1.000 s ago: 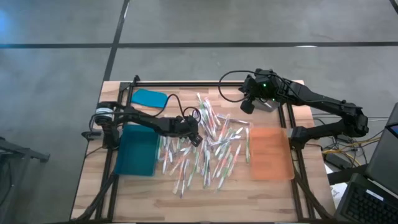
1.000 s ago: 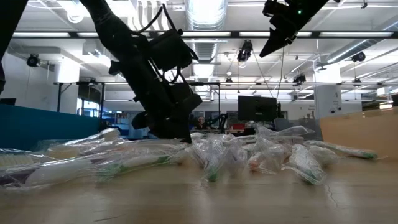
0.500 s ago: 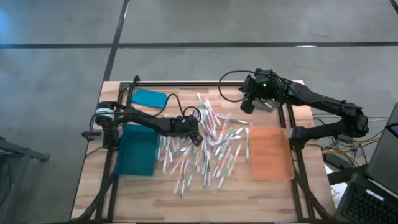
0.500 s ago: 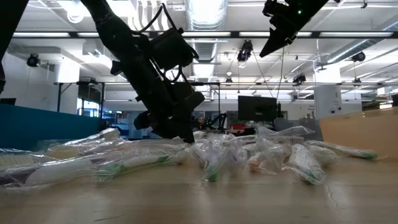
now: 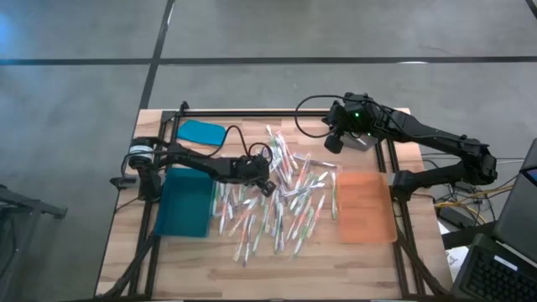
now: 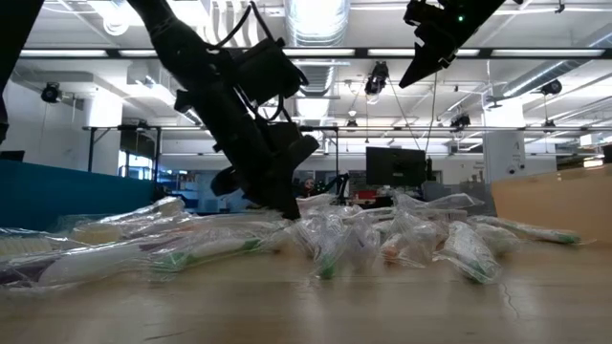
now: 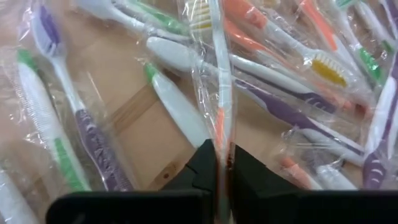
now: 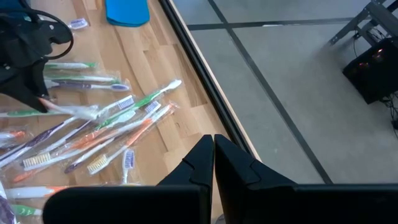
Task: Pick & Place Toothbrushes
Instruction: Put the orange toothbrush into the blue bin
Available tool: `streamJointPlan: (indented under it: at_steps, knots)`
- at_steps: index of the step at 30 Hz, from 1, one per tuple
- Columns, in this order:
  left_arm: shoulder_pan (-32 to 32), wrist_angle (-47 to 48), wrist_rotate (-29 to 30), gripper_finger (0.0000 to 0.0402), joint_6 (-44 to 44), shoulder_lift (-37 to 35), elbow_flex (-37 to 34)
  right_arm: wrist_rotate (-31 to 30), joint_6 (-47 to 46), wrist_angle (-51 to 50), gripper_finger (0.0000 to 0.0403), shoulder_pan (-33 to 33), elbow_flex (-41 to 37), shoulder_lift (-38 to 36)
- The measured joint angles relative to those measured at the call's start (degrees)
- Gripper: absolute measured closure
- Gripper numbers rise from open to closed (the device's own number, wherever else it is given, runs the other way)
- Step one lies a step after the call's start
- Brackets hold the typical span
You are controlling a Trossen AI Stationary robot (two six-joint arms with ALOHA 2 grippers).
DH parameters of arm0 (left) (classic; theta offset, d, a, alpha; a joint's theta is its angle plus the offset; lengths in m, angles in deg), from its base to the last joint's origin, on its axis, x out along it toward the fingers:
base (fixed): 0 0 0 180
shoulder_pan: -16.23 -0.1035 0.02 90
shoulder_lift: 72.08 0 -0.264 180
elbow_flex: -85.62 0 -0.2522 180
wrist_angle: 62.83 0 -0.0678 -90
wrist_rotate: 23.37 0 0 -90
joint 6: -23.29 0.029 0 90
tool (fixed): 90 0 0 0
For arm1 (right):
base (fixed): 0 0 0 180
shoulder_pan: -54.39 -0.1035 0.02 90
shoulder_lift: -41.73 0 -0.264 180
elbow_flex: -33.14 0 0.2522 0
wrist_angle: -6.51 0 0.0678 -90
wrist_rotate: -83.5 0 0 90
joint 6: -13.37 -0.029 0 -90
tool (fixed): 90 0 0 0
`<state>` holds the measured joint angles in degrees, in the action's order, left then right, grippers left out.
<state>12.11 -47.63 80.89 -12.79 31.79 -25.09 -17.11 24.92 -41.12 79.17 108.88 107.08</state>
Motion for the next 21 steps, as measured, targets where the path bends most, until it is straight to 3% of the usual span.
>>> streamJointPlan:
  at_steps: [7,15,21]
  knots:
    - [0.0,-0.05,-0.22,0.0354,0.07,-0.04,1.47,0.0,0.0,-0.02,0.0394,-0.01,0.0,0.0]
    - [0.0,-0.5,-1.71,0.0381,1.76,-0.72,3.14,0.0,0.0,-0.07,0.0394,0.0,-0.02,0.0]
    - [-0.17,-0.92,-1.66,0.0364,5.9,-3.65,5.34,0.02,0.0,-0.07,0.0394,-0.01,-0.07,0.0]
